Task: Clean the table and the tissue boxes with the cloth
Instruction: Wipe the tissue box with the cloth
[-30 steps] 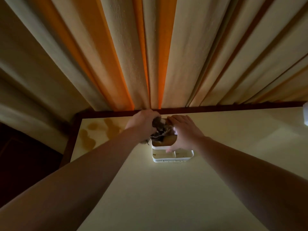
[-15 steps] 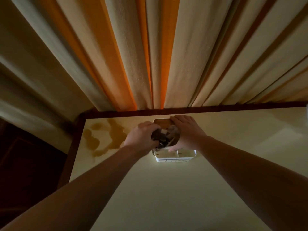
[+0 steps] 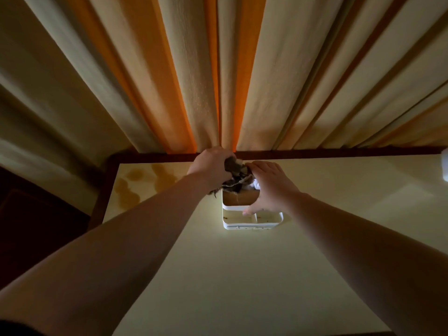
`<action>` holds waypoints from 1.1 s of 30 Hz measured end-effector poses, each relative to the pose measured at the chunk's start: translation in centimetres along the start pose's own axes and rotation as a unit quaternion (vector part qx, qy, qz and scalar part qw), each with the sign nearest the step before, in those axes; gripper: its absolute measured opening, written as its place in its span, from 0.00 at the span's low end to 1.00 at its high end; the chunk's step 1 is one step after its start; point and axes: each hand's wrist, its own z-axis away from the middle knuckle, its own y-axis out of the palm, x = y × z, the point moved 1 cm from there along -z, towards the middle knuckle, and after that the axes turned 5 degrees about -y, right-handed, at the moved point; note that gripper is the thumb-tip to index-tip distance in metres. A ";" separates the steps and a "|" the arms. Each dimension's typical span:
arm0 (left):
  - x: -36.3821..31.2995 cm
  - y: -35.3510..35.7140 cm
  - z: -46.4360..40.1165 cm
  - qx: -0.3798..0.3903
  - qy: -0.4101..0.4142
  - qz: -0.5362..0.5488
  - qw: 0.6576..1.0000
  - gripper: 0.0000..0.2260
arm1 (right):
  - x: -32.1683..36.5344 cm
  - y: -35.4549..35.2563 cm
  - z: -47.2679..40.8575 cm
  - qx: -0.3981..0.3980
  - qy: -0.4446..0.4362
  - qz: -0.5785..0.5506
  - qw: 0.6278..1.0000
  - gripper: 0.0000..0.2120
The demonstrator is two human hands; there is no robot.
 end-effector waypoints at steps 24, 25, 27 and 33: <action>0.8 1.2 1.4 -0.072 -0.035 0.052 0.995 0.16 | -0.2 0.3 -0.4 0.002 -0.011 0.013 1.000 0.61; 0.9 1.2 0.9 -0.068 -0.041 0.056 0.995 0.15 | -0.2 0.3 -0.4 0.000 -0.016 0.011 1.000 0.60; 1.0 1.3 0.6 -0.060 -0.053 0.075 0.994 0.14 | -0.2 0.4 -0.4 0.002 -0.014 0.000 1.000 0.58; 1.5 1.4 5.2 -0.040 -0.083 0.155 0.984 0.17 | -0.1 0.5 -0.6 0.034 -0.002 0.027 0.999 0.62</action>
